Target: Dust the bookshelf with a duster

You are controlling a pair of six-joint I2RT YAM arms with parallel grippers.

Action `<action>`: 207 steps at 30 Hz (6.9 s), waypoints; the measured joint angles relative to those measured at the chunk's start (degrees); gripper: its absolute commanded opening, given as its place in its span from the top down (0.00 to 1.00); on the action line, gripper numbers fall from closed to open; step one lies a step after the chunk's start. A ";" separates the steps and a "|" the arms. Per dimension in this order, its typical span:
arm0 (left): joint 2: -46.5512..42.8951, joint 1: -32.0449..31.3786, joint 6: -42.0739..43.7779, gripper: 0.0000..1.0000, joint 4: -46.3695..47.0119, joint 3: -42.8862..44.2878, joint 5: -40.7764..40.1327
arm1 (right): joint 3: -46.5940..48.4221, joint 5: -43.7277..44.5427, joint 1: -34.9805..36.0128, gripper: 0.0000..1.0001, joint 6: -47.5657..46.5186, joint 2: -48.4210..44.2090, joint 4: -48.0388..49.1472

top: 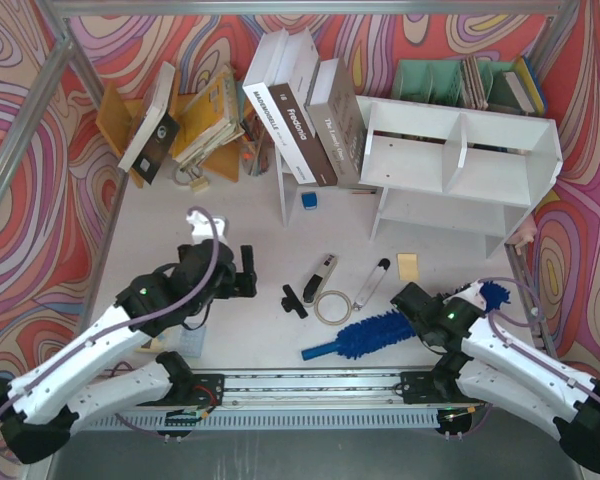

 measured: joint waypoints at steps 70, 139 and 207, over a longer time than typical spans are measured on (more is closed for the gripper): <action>30.56 -28.83 19.69 0.32 33.09 -1.57 9.27 | 18.47 6.51 0.00 1.00 2.95 -12.46 -7.61; 29.83 -30.67 17.99 1.00 20.59 5.16 12.63 | 22.51 7.17 0.00 0.41 -9.11 -14.86 -3.39; 31.45 -40.06 15.21 1.00 1.27 29.03 -35.39 | 34.45 11.93 0.00 0.22 -57.02 -13.55 10.47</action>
